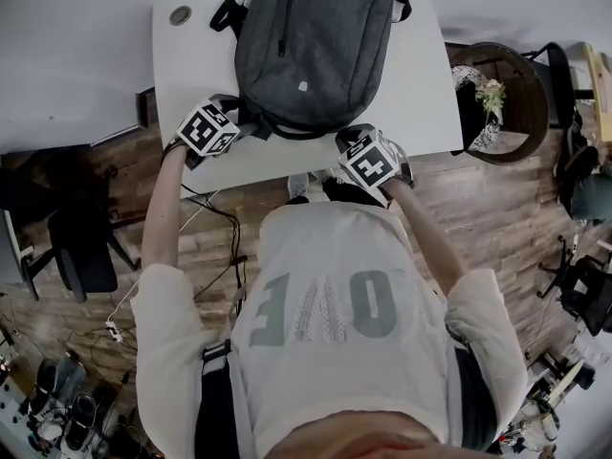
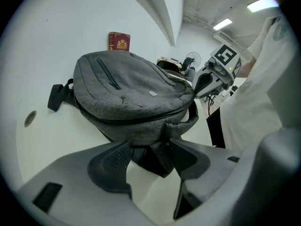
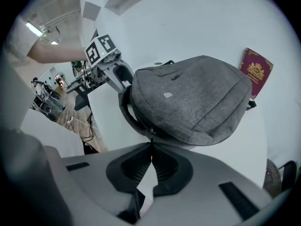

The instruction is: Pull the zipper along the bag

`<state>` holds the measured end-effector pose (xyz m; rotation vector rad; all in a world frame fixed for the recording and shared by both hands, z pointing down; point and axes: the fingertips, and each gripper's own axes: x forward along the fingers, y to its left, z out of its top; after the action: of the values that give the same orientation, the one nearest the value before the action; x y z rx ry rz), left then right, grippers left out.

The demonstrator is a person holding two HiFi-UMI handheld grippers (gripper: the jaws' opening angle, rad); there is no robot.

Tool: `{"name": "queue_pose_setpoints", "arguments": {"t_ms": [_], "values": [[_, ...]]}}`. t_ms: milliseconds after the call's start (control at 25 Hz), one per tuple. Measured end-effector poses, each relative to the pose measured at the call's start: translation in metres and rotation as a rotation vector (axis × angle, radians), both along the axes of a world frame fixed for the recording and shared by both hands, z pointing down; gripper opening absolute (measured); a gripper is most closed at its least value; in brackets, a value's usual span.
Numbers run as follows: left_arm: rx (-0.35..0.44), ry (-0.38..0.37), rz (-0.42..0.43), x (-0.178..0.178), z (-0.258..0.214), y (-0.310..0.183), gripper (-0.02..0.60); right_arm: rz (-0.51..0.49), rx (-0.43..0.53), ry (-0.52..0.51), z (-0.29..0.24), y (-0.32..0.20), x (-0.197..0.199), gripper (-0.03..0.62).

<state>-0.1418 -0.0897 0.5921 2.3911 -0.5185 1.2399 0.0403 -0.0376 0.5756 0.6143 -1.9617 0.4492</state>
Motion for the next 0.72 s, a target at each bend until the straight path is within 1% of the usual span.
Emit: {"name": "queue_pose_setpoints", "arguments": {"t_ms": [120,200,320,440,600,720], "values": [[0.026,0.036,-0.032,0.014,0.001,0.007,0.273,0.022,-0.011,0.020,0.001,0.000,0.013,0.029],[0.049,0.052,-0.053,0.021,0.001,0.011,0.272,0.041,-0.061,0.013,0.003,0.002,0.019,0.029],[0.068,0.070,-0.075,0.031,-0.002,0.016,0.261,0.045,-0.162,-0.003,0.003,0.001,0.027,0.029],[0.070,0.084,-0.093,0.040,-0.004,0.020,0.255,0.024,-0.205,0.023,0.001,0.001,0.034,0.029],[0.069,0.102,-0.117,0.053,-0.002,0.026,0.255,0.012,-0.255,0.001,0.003,0.011,0.025,0.029],[0.079,0.100,-0.130,0.059,-0.002,0.029,0.253,-0.010,-0.282,0.012,0.001,0.014,0.022,0.029]]}}
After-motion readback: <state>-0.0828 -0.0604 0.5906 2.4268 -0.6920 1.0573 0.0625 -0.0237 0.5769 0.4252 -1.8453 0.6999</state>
